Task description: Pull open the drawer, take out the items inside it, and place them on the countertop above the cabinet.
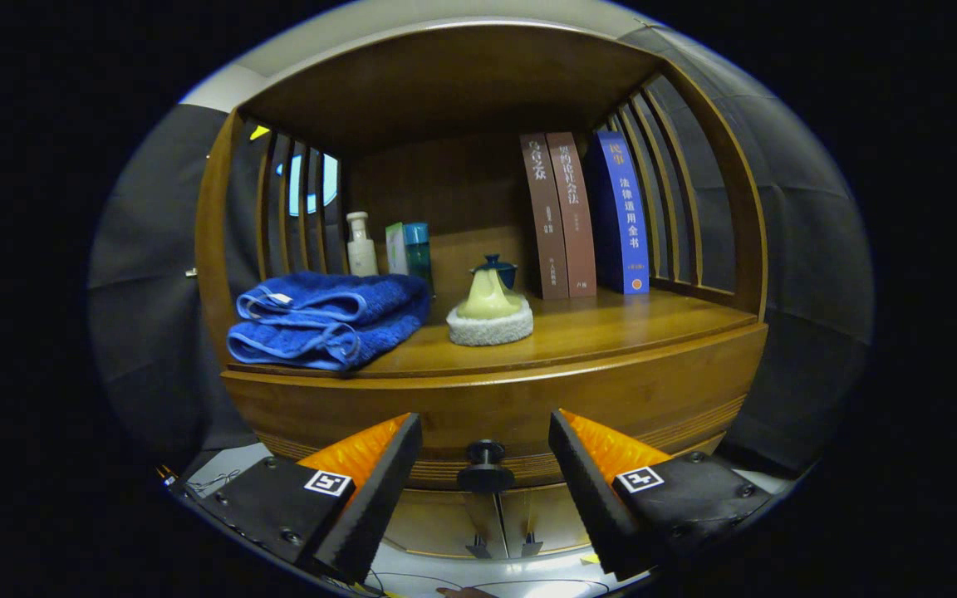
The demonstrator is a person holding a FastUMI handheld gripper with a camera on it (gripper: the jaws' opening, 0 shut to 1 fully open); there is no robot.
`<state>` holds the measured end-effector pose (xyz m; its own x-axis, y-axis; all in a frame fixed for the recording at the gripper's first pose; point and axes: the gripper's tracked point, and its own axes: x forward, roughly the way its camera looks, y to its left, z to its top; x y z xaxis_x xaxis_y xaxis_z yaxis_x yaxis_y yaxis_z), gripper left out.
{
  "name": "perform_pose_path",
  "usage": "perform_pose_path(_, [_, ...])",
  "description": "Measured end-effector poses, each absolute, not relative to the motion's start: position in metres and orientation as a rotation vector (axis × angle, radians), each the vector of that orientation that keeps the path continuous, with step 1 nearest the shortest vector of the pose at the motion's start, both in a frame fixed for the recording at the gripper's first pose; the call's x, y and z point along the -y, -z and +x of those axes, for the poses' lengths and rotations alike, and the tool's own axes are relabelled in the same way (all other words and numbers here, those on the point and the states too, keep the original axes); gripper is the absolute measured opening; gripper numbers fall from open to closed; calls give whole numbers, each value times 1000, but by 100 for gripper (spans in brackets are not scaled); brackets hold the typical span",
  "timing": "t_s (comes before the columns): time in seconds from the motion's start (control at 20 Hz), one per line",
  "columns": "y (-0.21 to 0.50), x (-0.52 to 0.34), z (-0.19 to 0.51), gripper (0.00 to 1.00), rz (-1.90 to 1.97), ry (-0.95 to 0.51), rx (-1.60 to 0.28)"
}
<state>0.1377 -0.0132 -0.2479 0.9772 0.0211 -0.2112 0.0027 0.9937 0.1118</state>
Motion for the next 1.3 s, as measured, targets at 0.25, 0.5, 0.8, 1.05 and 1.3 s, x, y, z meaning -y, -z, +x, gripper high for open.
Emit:
perform_pose_path(0.25, [163, 14, 107, 100, 102, -34, -115])
perform_pose_path(0.5, [74, 20, 84, 99, 76, -42, -18])
perform_pose_path(0.8, [23, 24, 50, 99, 117, -50, -35])
perform_pose_path(1.05, [6, 25, 34, 99, 109, -44, -58])
perform_pose_path(1.3, [-2, 25, 27, 99, 97, -42, -49])
